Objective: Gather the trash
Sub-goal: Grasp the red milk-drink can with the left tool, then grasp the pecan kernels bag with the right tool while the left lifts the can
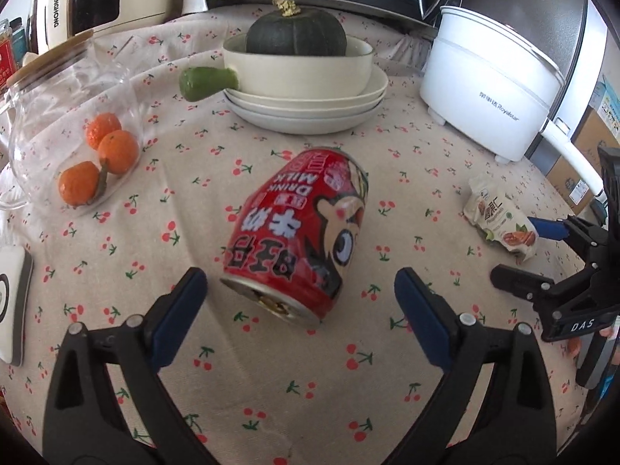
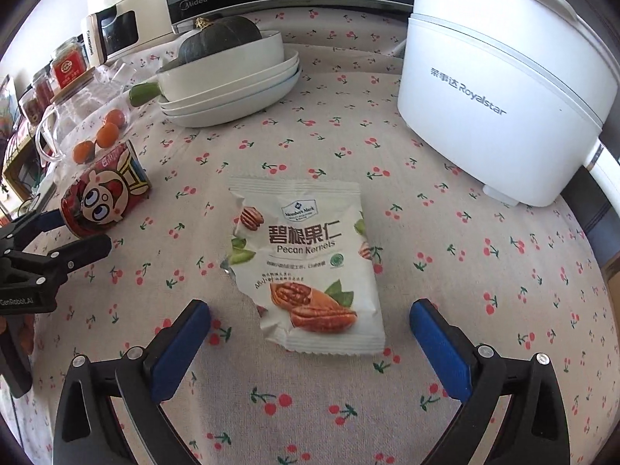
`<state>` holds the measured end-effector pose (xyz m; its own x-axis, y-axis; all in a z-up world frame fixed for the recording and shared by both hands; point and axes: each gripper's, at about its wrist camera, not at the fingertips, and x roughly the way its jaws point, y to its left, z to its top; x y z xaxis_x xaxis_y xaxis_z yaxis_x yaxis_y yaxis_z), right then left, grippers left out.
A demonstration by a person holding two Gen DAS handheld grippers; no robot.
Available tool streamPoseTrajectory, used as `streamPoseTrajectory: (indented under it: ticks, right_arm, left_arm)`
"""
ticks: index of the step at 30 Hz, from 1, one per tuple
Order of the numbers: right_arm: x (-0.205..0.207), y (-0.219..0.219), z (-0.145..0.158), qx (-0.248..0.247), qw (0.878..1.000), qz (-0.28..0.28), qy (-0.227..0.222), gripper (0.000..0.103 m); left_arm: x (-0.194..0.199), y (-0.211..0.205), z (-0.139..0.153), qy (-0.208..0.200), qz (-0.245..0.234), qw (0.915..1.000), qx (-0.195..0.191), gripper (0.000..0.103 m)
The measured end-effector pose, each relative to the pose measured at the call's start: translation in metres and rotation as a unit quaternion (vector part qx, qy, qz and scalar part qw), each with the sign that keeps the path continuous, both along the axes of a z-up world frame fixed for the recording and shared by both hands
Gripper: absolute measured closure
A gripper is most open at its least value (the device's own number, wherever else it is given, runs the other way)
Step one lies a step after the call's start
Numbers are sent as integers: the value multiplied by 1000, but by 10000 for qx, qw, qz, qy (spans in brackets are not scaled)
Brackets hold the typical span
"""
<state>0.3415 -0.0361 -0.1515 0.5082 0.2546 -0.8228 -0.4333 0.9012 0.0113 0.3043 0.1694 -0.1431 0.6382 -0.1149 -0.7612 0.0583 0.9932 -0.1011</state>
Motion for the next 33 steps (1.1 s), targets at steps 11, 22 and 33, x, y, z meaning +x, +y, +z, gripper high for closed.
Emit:
streamPoseTrajectory:
  ticks: [11, 22, 33]
  right_arm:
    - [-15, 19, 14, -4, 9987, 480, 163, 73]
    - [-52, -19, 48, 145, 9995, 104, 269, 90]
    - [-32, -49, 62, 691, 9932, -760, 550, 20]
  left_arm:
    - [-6, -23, 10, 43, -362, 9980, 523, 44]
    - [-50, -36, 44, 165, -425, 9988, 148, 86]
    - [-27, -51, 41, -69, -768, 9945, 715, 16]
